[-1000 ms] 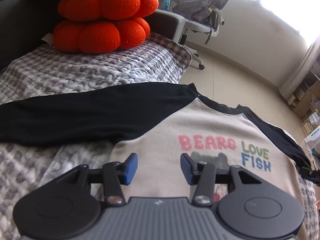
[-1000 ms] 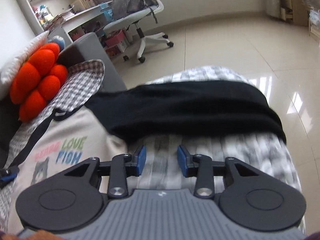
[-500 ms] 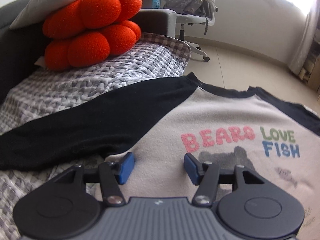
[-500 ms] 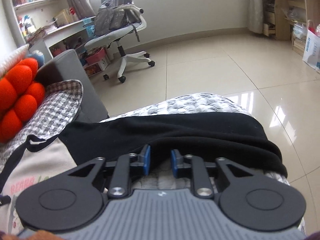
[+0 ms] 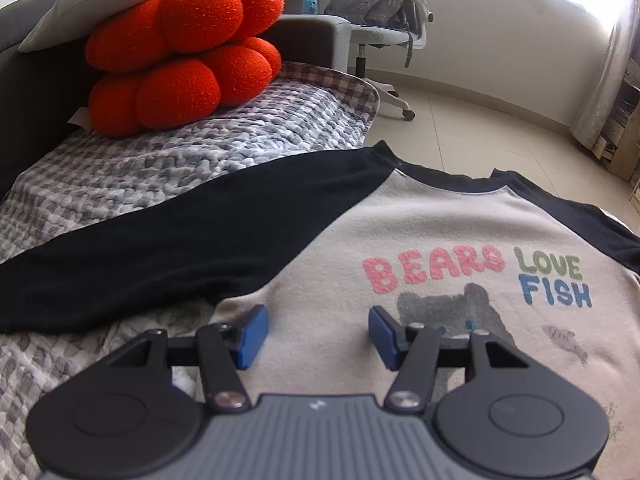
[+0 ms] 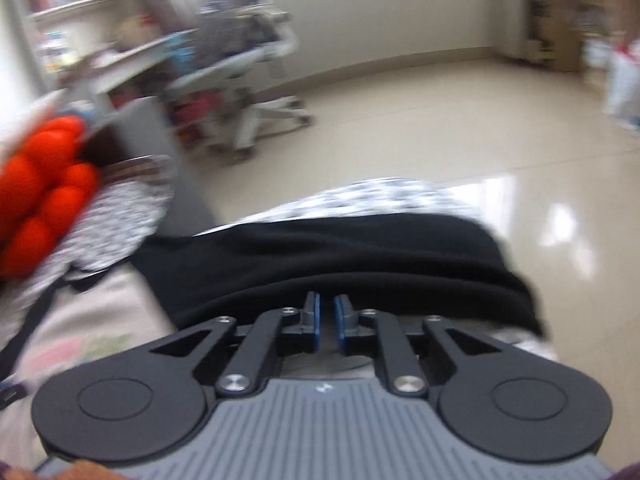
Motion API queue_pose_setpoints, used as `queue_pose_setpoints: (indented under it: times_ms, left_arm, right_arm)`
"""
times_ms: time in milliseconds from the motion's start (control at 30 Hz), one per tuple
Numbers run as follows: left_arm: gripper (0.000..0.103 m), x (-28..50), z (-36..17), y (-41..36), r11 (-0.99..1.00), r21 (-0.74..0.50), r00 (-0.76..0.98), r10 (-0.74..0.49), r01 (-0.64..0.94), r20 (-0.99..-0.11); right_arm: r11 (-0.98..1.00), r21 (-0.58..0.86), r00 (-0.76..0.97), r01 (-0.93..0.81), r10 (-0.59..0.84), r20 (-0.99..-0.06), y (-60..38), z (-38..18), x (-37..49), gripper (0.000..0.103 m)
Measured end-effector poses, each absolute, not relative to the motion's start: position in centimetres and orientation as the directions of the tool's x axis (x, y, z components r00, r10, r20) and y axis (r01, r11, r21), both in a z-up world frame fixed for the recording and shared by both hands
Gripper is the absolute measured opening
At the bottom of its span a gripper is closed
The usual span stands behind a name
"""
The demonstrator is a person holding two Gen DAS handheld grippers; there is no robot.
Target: Fold clothes
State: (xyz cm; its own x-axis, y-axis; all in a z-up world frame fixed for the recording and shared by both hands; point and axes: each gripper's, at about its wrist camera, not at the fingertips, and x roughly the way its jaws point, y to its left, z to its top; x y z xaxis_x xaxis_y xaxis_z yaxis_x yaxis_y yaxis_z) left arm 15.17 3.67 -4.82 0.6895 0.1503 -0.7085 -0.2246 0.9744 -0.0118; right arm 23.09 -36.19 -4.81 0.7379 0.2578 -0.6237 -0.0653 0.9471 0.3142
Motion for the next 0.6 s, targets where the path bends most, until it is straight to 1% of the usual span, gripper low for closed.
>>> queue_pose_setpoints:
  times_ms: [100, 233, 333, 367, 400, 467, 533, 567, 600]
  left_arm:
    - [0.058, 14.8, -4.3, 4.0, 0.969, -0.024, 0.7, 0.159, -0.244, -0.696]
    - [0.058, 14.9, -4.9, 4.4, 0.962, -0.006, 0.688, 0.19, -0.272, -0.7]
    - [0.058, 14.8, -5.3, 4.4, 0.964, 0.008, 0.688, 0.195, -0.265, -0.699]
    - [0.058, 14.8, -5.3, 4.4, 0.965, 0.011, 0.689, 0.195, -0.262, -0.698]
    - [0.058, 14.7, -5.2, 4.6, 0.965, 0.002, 0.69, 0.189, -0.263, -0.699]
    - [0.058, 14.6, -5.0, 5.3, 0.963, -0.026, 0.688, 0.172, -0.267, -0.705]
    - [0.055, 14.3, -4.5, 6.2, 0.958, -0.066, 0.691, 0.153, -0.279, -0.707]
    - [0.055, 13.9, -4.0, 6.8, 0.951, -0.081, 0.698, 0.159, -0.298, -0.698]
    - [0.056, 13.5, -3.5, 7.5, 0.944, -0.094, 0.706, 0.168, -0.317, -0.688]
  right_arm:
    - [0.947, 0.271, 0.731, -0.173, 0.308, -0.609, -33.8, -4.3, 22.0, 0.015]
    - [0.93, 0.221, 0.715, -0.294, 0.368, -0.595, -30.7, -4.1, 21.3, 0.015]
    - [0.931, 0.166, 0.686, -0.326, 0.354, -0.635, -29.0, -4.9, 21.4, 0.014]
    - [0.93, 0.148, 0.677, -0.337, 0.348, -0.649, -28.4, -5.2, 21.4, 0.01]
    - [0.934, 0.137, 0.676, -0.33, 0.335, -0.656, -28.3, -5.4, 21.4, 0.005]
    - [0.94, 0.135, 0.679, -0.313, 0.321, -0.66, -28.5, -5.4, 21.6, 0.0]
    - [0.951, 0.142, 0.69, -0.276, 0.299, -0.659, -29.1, -5.1, 21.6, 0.0]
    - [0.956, 0.132, 0.7, -0.263, 0.283, -0.656, -29.3, -5.0, 21.3, 0.002]
    - [0.963, 0.11, 0.711, -0.247, 0.257, -0.655, -29.4, -4.9, 21.1, 0.007]
